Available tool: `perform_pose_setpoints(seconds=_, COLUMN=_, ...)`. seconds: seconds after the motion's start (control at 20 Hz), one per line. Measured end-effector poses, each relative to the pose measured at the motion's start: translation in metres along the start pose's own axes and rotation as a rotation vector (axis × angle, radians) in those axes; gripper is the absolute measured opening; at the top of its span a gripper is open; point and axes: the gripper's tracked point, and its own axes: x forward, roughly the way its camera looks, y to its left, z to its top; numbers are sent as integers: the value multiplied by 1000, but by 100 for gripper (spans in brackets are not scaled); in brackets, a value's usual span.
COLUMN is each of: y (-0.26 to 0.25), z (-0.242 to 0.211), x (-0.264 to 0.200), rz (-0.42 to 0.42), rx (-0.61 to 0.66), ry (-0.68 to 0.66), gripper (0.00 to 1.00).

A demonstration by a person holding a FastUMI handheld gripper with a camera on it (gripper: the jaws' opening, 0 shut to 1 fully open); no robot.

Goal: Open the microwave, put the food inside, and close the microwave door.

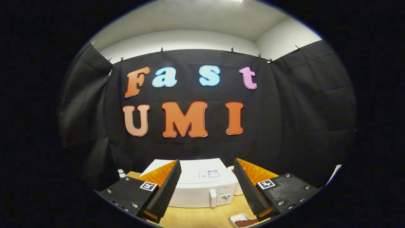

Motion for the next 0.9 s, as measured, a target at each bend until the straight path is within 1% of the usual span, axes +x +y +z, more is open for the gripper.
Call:
perform_pose_setpoints(seconds=0.1, y=-3, z=-26, x=9, rz=-5, rx=-16, ry=30, gripper=99)
perform_pose_setpoints(seconds=0.25, y=-4, z=-76, x=27, rz=10, rx=-33, ry=101, gripper=99)
perform_pose_setpoints(seconds=0.45, y=-13, z=-142, x=50, rz=27, rx=-9, ry=207, gripper=99)
perform_pose_setpoints(seconds=0.75, y=-19, z=-215, x=78, rz=56, rx=-13, ry=301, gripper=99)
perform_pose_setpoints(seconds=0.85, y=-17, z=-236, x=87, rz=72, rx=3, ry=328, gripper=95)
perform_pose_setpoints(seconds=0.9, y=-17, z=-245, x=91, rz=78, rx=12, ry=340, gripper=90)
